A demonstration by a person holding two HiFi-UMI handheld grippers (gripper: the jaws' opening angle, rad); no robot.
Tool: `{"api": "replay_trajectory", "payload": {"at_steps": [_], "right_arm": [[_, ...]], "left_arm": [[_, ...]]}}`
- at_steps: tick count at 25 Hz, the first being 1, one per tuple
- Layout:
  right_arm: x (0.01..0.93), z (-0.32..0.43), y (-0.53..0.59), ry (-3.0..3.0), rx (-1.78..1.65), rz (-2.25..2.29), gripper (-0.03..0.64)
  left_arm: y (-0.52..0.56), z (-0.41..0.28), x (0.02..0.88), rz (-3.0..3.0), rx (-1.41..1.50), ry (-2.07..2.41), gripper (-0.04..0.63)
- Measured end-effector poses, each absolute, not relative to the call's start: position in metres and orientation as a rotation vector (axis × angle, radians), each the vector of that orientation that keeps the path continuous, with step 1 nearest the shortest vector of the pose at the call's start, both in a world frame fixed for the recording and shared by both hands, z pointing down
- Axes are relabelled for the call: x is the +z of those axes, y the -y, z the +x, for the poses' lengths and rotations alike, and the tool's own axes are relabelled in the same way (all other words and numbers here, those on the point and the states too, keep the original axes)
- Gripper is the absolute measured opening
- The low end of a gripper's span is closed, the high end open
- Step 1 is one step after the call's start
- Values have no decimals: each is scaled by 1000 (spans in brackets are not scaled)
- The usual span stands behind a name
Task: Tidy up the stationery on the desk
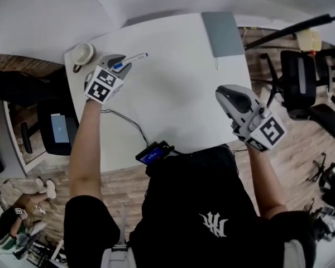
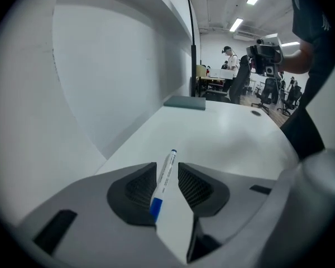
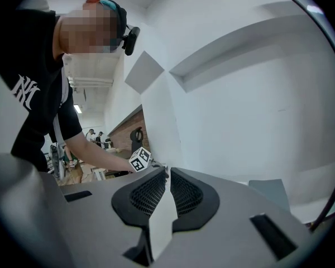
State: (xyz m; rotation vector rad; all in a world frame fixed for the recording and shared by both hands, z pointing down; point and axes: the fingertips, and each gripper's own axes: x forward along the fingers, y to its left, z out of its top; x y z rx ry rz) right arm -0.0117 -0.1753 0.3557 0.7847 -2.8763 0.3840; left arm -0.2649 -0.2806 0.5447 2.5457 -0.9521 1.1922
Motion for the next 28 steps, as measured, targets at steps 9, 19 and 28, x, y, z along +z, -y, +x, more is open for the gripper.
{"api": "replay_trajectory", "payload": {"at_steps": [9, 19, 28], "right_arm": [[369, -10, 180, 2844, 438, 804, 54], [372, -5, 178, 2847, 456, 801, 54], [370, 7, 174, 2856, 449, 812, 54]], "left_arm": [[286, -268, 595, 2517, 1404, 807, 129], [280, -272, 614, 2442, 1562, 744, 106], [280, -269, 611, 2390, 1561, 769, 67]]}}
